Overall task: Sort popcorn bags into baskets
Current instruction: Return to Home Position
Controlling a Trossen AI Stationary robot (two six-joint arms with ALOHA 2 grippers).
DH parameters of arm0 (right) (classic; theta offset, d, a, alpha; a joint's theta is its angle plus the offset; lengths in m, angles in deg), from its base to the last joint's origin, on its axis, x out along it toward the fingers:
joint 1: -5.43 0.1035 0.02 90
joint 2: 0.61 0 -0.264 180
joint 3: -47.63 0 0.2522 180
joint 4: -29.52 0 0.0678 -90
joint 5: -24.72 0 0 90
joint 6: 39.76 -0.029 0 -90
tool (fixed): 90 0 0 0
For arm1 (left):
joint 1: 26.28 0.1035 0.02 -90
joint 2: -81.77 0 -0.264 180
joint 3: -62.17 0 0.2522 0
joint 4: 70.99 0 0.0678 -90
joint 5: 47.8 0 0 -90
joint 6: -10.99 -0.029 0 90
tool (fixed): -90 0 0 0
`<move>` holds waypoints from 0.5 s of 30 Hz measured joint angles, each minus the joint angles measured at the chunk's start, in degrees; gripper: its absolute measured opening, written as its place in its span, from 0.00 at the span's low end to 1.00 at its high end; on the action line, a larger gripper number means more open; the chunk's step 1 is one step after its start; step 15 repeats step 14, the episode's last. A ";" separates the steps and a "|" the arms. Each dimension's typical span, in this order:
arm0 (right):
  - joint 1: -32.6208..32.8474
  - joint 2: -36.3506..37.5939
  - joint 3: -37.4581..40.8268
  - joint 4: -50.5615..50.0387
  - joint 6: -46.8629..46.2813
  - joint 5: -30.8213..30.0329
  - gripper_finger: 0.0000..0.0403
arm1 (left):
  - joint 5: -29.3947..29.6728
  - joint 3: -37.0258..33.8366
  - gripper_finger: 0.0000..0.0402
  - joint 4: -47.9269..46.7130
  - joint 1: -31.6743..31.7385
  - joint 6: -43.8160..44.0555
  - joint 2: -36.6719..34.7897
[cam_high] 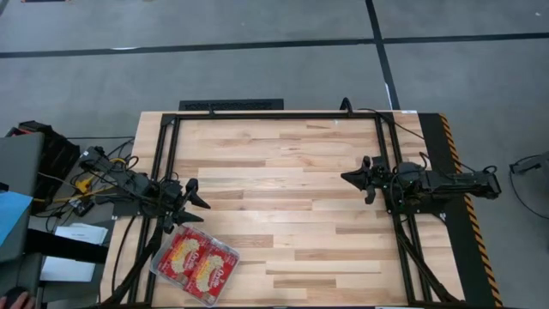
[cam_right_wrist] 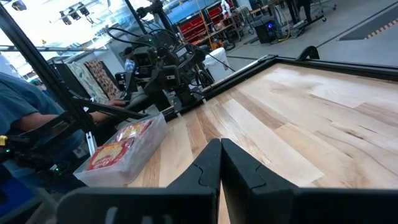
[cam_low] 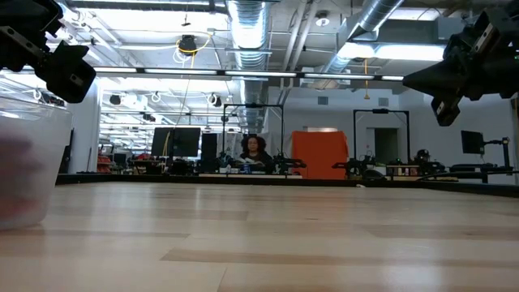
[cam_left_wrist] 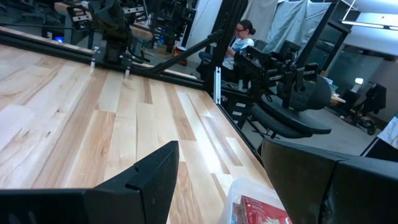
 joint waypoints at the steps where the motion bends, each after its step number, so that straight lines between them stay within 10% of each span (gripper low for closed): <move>1: 0.00 0.00 0.00 0.00 0.00 0.00 0.09 | -0.01 0.00 0.55 0.00 -0.01 0.01 0.01; 15: 0.01 0.00 0.00 0.00 0.00 0.00 0.07 | 0.00 0.00 0.55 0.00 -0.02 0.01 0.01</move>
